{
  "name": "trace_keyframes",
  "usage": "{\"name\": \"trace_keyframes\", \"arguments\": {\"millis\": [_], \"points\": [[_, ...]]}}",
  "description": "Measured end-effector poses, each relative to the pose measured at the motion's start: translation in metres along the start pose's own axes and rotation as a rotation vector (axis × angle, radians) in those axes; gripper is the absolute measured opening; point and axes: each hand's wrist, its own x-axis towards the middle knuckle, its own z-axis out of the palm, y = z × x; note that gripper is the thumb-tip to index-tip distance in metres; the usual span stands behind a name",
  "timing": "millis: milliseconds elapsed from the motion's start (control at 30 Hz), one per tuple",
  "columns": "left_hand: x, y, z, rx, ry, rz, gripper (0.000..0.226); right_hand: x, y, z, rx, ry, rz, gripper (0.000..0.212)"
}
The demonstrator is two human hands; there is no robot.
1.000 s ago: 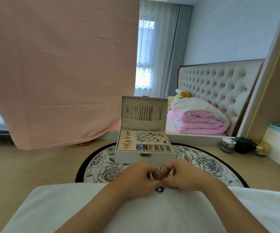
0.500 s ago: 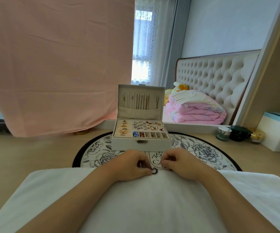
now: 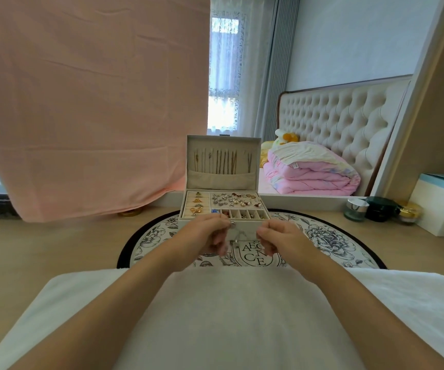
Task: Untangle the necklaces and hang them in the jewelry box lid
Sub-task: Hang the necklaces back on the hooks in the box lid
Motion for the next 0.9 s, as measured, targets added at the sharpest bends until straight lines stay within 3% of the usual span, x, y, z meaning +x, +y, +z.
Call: {"name": "trace_keyframes", "arguments": {"millis": [67,100,167,233,367,500,633,833,900], "points": [[-0.001,0.003,0.000,0.088,-0.002,0.007,0.020,-0.002,-0.001,0.005,-0.143,0.009,-0.030,0.007],[0.000,0.004,0.001,0.146,0.001,0.013,0.016,-0.004,-0.004,0.007,-0.144,-0.026,-0.041,0.014],[0.003,0.006,0.004,0.253,0.009,0.027,0.014,-0.006,-0.011,0.012,-0.015,-0.147,-0.068,0.031],[0.006,0.008,0.007,0.339,0.024,0.047,0.013,-0.006,-0.017,0.018,0.118,-0.206,-0.068,0.027],[0.007,0.016,-0.001,0.569,-0.010,0.053,0.024,-0.004,-0.019,0.020,0.001,-0.092,-0.050,0.007],[0.001,0.026,-0.025,0.656,-0.062,-0.093,0.037,0.003,-0.015,0.011,0.058,0.106,-0.035,0.007],[-0.002,0.024,-0.056,0.366,-0.041,-0.009,0.041,0.009,-0.006,-0.002,0.127,0.284,-0.025,0.008],[-0.001,0.024,-0.070,-0.437,0.028,0.170,0.034,0.016,0.009,-0.004,-0.016,0.303,0.068,0.009],[0.001,0.026,-0.070,-0.515,0.021,0.191,0.030,0.018,0.013,-0.005,-0.050,0.305,0.091,0.012]]}}
